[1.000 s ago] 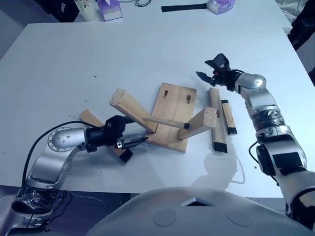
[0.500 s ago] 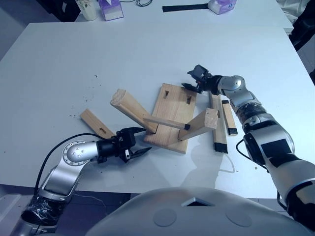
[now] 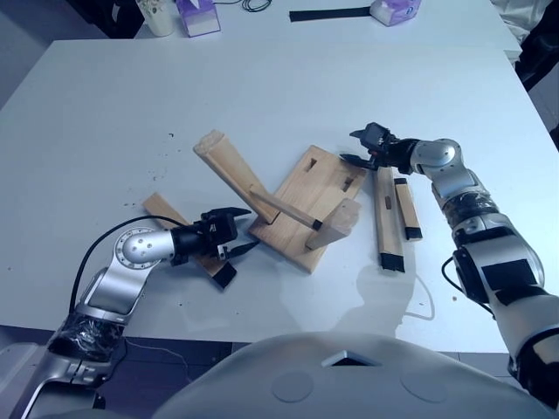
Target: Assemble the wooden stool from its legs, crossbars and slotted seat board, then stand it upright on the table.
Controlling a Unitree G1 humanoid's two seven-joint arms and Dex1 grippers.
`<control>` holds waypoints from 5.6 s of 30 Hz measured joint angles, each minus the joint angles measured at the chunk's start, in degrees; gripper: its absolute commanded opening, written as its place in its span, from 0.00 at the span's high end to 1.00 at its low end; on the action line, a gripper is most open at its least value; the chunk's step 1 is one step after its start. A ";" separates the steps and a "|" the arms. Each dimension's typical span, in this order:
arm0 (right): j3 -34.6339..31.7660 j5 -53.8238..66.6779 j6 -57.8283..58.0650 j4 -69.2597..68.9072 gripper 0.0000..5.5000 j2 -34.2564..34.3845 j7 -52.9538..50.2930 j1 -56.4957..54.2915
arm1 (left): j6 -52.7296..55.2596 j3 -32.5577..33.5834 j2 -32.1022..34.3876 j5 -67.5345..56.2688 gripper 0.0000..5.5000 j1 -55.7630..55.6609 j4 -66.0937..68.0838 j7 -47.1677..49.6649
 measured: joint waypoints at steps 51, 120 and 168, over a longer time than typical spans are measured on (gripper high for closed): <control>-7.33 7.05 13.99 -36.24 0.49 -7.11 -2.10 19.23 | 12.59 9.38 2.94 -12.41 0.36 9.35 -13.94 1.37; 4.68 -3.92 -12.69 -8.63 0.49 -2.03 3.21 7.42 | -2.93 -1.54 -7.58 6.63 0.36 -15.24 20.75 15.50; -16.66 13.82 42.72 -79.61 0.44 -1.50 -15.79 40.99 | 0.24 6.61 -6.30 1.99 0.36 0.61 6.56 16.32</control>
